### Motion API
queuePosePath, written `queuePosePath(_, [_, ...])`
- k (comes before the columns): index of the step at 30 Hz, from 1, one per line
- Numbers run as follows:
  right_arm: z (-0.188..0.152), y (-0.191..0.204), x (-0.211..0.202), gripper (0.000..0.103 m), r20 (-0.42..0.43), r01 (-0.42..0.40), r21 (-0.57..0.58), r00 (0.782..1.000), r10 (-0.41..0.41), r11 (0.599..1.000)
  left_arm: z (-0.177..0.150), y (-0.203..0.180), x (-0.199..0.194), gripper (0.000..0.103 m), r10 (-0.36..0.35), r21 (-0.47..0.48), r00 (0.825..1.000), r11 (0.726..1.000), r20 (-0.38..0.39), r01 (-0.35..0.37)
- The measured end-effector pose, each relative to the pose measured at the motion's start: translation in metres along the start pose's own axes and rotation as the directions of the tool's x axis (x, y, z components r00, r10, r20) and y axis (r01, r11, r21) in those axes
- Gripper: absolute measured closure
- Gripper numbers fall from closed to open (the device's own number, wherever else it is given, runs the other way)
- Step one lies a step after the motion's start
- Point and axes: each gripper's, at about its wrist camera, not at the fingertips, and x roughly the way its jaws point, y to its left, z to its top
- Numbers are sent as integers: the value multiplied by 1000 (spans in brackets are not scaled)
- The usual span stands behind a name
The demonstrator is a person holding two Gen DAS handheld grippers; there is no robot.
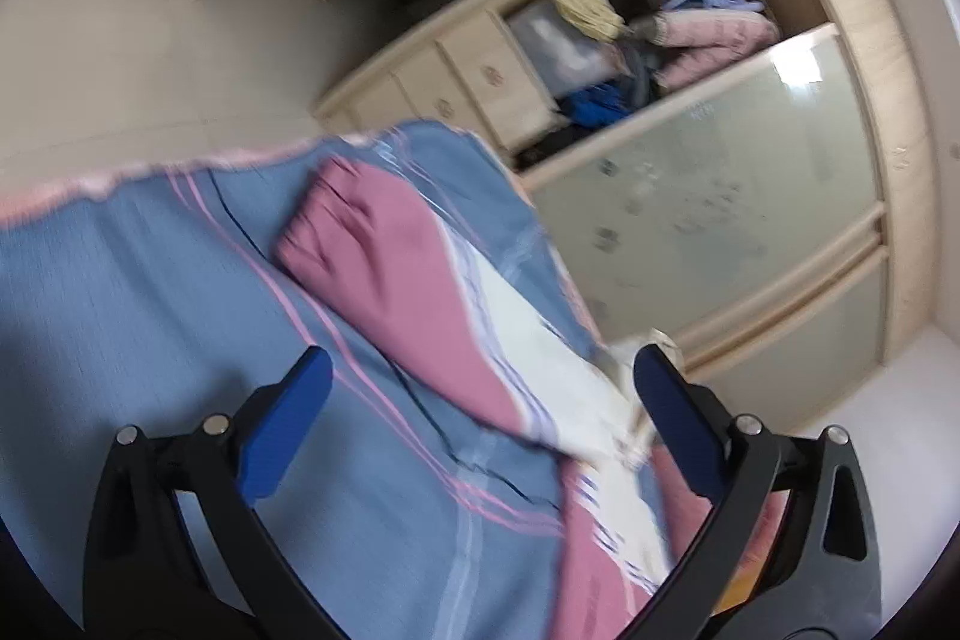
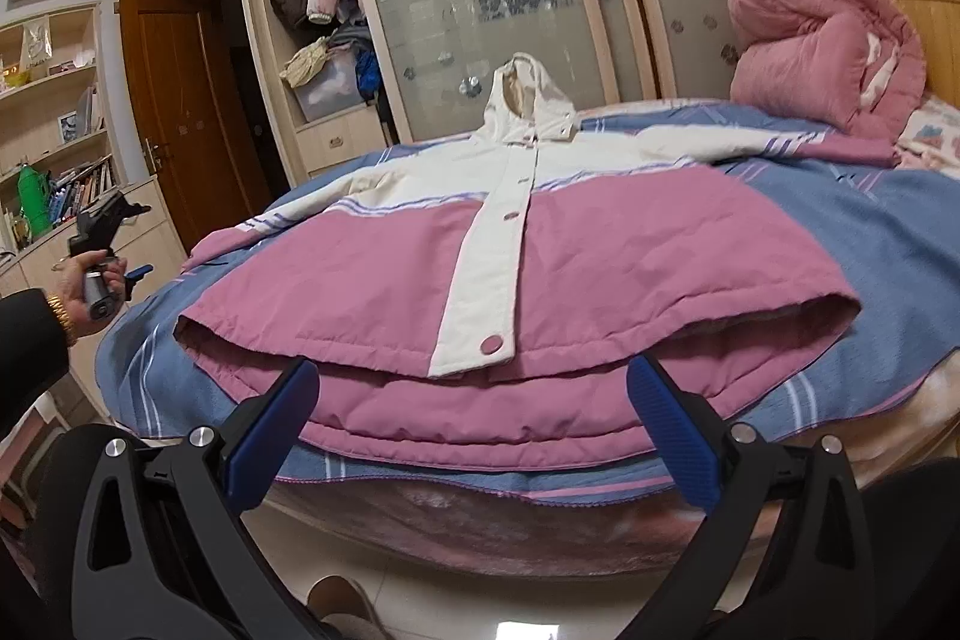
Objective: Fold large clothes
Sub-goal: 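Reach the left tool to the sleeve cuff beside the hood and grasp it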
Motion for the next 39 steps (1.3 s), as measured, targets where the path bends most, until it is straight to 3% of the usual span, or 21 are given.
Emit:
queuePosePath(3, [-1, 2, 8, 1, -23, -5, 3, 1000, 5, 1000, 24, -2, 14, 3, 42, 88, 999, 995, -26, -39])
queuePosePath(7, [-2, 5, 22, 1, -53, -1, -2, 999, 1, 1000, 48, -6, 43, 4, 173, 276, 980, 951, -99, -140])
queuePosePath(12, [-6, 7, 37, 1, -87, 11, -3, 996, -12, 1000, 60, 6, 74, 7, 249, 327, 955, 926, -162, -186])
queuePosePath(15, [-9, 9, 46, 1, -115, 17, -14, 993, -19, 1000, 63, 20, 86, 13, 249, 294, 948, 938, -200, -184])
queuePosePath(16, [-10, 10, 49, 1, -122, 20, -19, 992, -22, 1000, 64, 25, 93, 16, 274, 285, 938, 936, -214, -208])
queuePosePath(18, [-12, 11, 52, 1, -130, 23, -24, 991, -26, 999, 63, 30, 103, 47, 331, 297, 916, 919, -226, -258])
queuePosePath(19, [-12, 10, 53, 1, -133, 24, -23, 991, -27, 999, 63, 31, 106, 55, 377, 317, 901, 900, -216, -300])
queuePosePath(20, [-12, 10, 53, 1, -136, 24, -20, 990, -27, 1000, 63, 30, 106, 66, 392, 328, 896, 891, -211, -313])
queuePosePath(24, [-11, 10, 53, 1, -133, 20, -19, 991, -22, 1000, 65, 16, 96, 88, 365, 367, 916, 886, -168, -285])
queuePosePath(30, [-6, 2, 47, 1, -118, 0, 13, 993, 2, 1000, 72, -42, 76, 97, 308, 417, 948, 874, -79, -249])
queuePosePath(33, [-3, -1, 41, 1, -103, -19, 28, 994, 22, 999, 63, -96, 78, 98, 305, 505, 951, 828, -44, -243])
queuePosePath(36, [2, -4, 34, 1, -81, -34, 42, 996, 37, 999, 39, -172, 95, 98, 315, 630, 949, 736, 3, -246])
queuePosePath(39, [6, -8, 28, 1, -58, -35, 51, 998, 38, 998, -15, -259, 126, 98, 279, 773, 960, 612, -11, -169])
